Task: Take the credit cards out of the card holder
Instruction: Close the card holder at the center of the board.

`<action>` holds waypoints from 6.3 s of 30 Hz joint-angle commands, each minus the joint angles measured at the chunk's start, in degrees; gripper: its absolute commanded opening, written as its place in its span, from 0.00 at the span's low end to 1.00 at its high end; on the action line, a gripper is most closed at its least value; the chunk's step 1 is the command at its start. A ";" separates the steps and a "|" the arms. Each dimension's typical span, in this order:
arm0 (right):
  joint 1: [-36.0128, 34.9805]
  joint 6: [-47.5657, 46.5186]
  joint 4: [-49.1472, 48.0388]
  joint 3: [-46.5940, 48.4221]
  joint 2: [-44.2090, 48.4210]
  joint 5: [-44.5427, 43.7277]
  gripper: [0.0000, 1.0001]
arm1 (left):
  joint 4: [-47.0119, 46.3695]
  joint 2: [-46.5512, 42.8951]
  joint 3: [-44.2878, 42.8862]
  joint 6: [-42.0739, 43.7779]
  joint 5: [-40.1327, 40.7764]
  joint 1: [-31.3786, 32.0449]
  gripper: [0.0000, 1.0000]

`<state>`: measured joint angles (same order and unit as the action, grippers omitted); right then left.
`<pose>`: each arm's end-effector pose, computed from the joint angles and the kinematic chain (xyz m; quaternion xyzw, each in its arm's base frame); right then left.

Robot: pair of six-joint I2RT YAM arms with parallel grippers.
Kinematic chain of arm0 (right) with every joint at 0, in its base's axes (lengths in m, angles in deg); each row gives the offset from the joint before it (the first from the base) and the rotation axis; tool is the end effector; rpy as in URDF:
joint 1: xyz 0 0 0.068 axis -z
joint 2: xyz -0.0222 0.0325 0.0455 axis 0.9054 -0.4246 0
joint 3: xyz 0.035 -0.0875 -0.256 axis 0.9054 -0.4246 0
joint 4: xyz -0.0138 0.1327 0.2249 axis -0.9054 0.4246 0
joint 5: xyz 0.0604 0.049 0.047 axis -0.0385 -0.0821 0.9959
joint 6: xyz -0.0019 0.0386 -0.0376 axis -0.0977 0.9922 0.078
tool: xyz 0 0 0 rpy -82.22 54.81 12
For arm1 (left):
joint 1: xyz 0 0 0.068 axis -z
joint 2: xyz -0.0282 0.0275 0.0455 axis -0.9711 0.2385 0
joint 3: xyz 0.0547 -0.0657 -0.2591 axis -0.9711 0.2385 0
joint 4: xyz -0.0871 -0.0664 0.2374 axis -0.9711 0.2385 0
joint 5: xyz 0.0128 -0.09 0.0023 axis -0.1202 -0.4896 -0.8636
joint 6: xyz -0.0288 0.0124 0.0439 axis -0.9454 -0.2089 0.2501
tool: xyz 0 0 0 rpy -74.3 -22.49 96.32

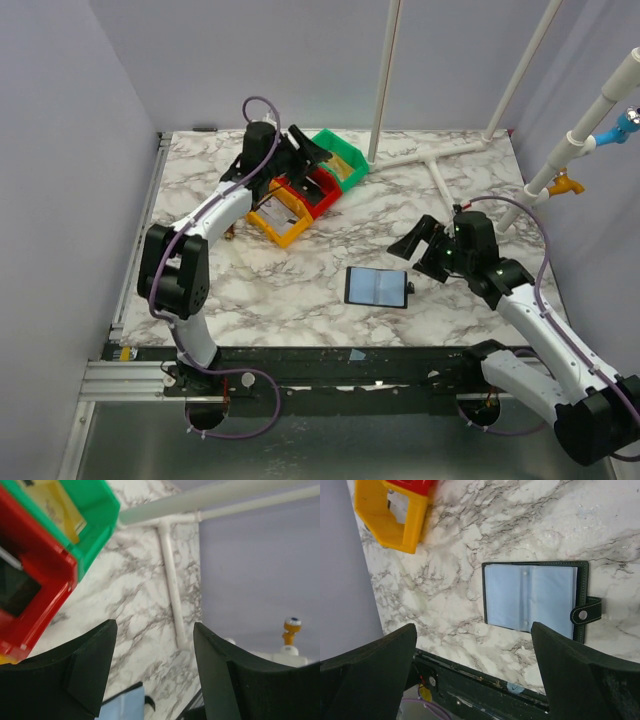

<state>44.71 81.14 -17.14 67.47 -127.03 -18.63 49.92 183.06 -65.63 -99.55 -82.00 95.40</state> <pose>0.1784 0.0734 0.2686 0.1757 0.8746 0.3277 0.3112 0.4079 -0.1560 0.3034 -0.1699 0.7822 -0.4859 0.3510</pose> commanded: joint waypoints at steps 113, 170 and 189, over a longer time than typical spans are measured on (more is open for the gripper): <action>-14.45 0.21 -11.39 -9.35 -26.60 -18.02 0.02 | -0.81 -8.29 30.85 7.06 -11.85 23.05 0.22; -16.20 1.96 2.66 -1.35 -15.74 -26.72 0.09 | 2.51 6.84 18.38 3.67 -8.85 26.70 0.07; -16.09 2.53 8.90 1.47 -8.36 -31.40 0.23 | 2.25 11.55 14.89 1.13 -8.25 29.66 0.06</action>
<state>28.91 83.26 -10.86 66.69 -137.50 -46.52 52.54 191.76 -48.93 -97.15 -91.75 124.39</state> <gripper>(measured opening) 0.221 0.067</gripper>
